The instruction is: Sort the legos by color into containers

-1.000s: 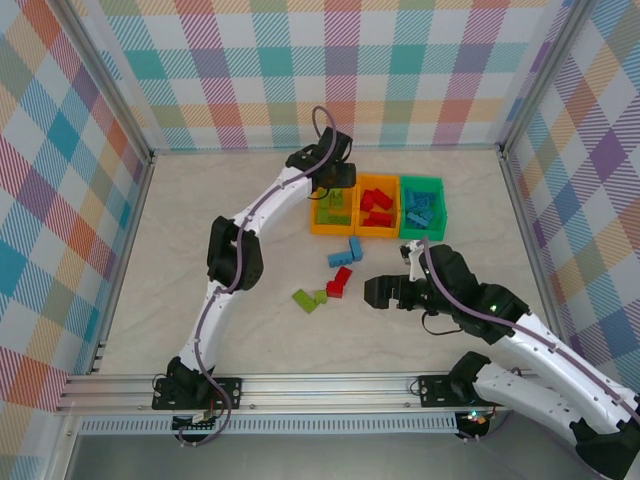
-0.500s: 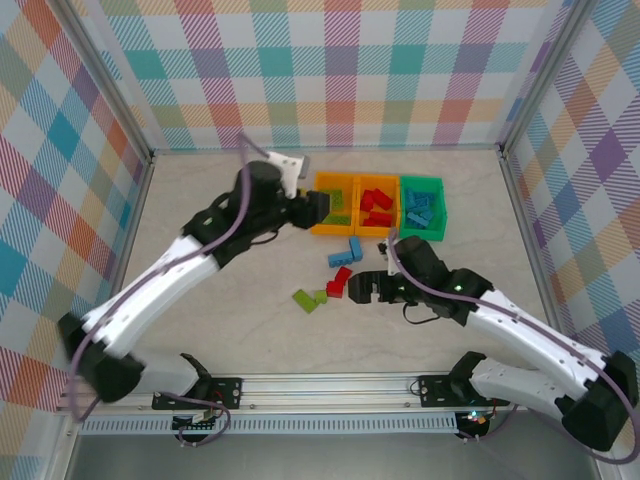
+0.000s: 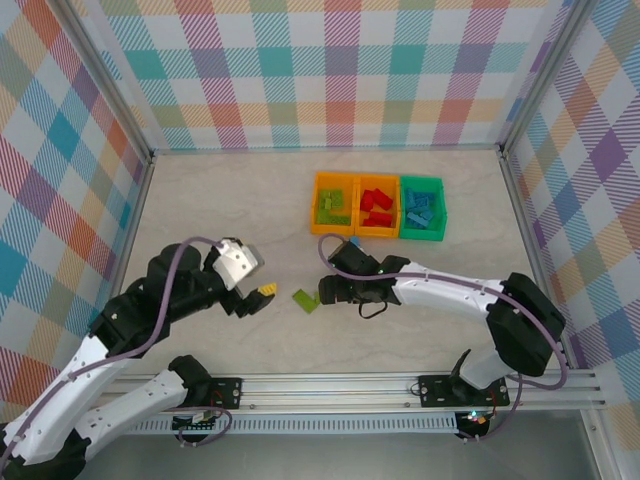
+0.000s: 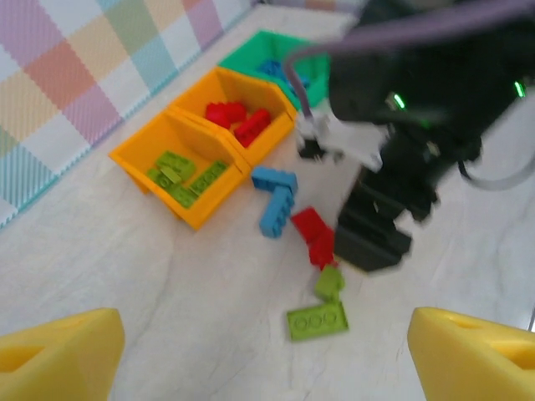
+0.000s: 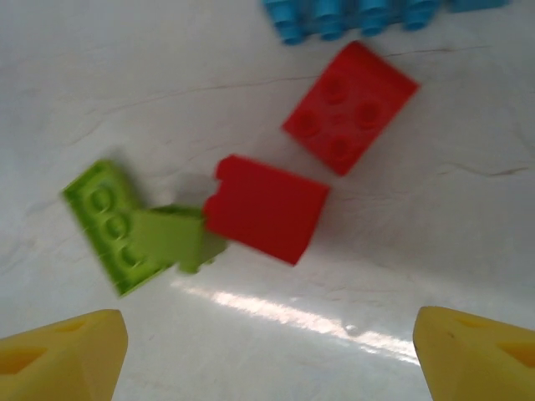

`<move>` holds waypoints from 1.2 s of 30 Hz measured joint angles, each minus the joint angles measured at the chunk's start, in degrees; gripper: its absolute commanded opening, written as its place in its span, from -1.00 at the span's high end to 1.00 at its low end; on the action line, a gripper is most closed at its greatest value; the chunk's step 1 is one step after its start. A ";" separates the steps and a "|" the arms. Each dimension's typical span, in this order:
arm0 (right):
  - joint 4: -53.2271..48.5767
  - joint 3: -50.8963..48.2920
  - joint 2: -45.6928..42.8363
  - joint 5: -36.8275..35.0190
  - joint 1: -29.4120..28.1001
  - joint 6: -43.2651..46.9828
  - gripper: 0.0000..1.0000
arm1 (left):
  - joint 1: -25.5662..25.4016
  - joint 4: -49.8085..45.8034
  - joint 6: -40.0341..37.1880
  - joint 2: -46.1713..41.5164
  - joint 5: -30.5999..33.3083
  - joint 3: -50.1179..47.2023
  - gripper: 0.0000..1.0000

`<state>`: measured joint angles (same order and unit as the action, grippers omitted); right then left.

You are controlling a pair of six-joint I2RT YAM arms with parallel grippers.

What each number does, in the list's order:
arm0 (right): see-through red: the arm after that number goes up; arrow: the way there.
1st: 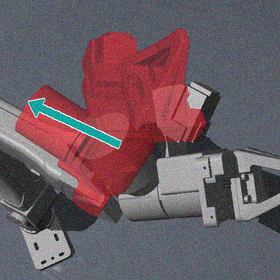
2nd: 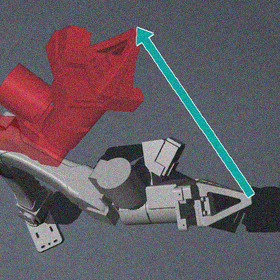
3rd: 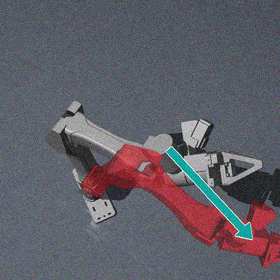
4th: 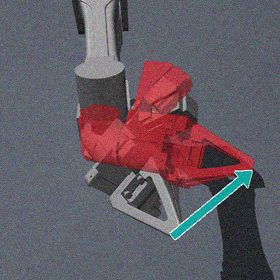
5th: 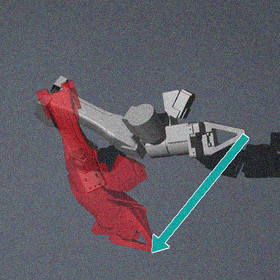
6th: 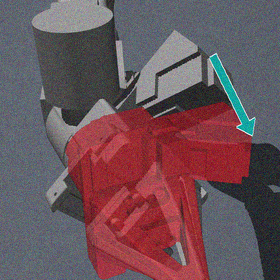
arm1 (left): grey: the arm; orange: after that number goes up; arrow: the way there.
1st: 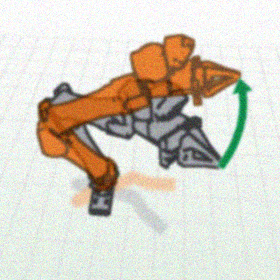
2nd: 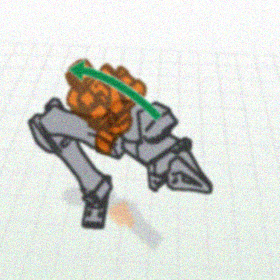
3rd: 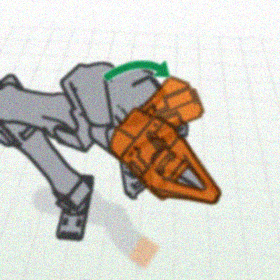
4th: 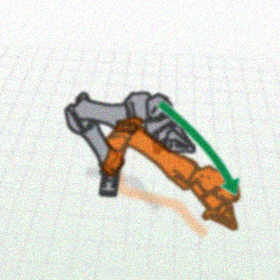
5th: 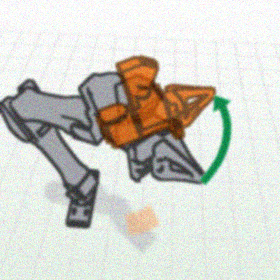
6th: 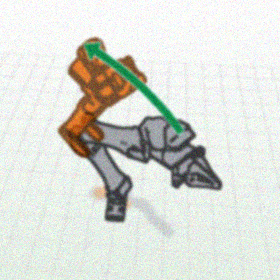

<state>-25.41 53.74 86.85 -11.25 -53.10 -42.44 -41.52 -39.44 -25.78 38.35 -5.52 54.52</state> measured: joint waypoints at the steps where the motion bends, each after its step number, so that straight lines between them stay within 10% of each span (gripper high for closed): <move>1: 0.22 0.00 0.52 -0.37 0.24 -1.16 -0.78 | 0.00 0.15 -1.18 -0.35 -0.76 -1.46 -0.93; 36: 4.13 3.63 9.22 -4.92 0.15 -13.33 0.41 | 0.00 9.70 -16.98 -3.72 -13.57 -18.34 -1.00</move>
<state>-21.28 57.36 96.07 -16.16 -52.95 -55.77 -41.52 -29.74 -42.76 34.63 -19.09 36.18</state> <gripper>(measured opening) 0.410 0.997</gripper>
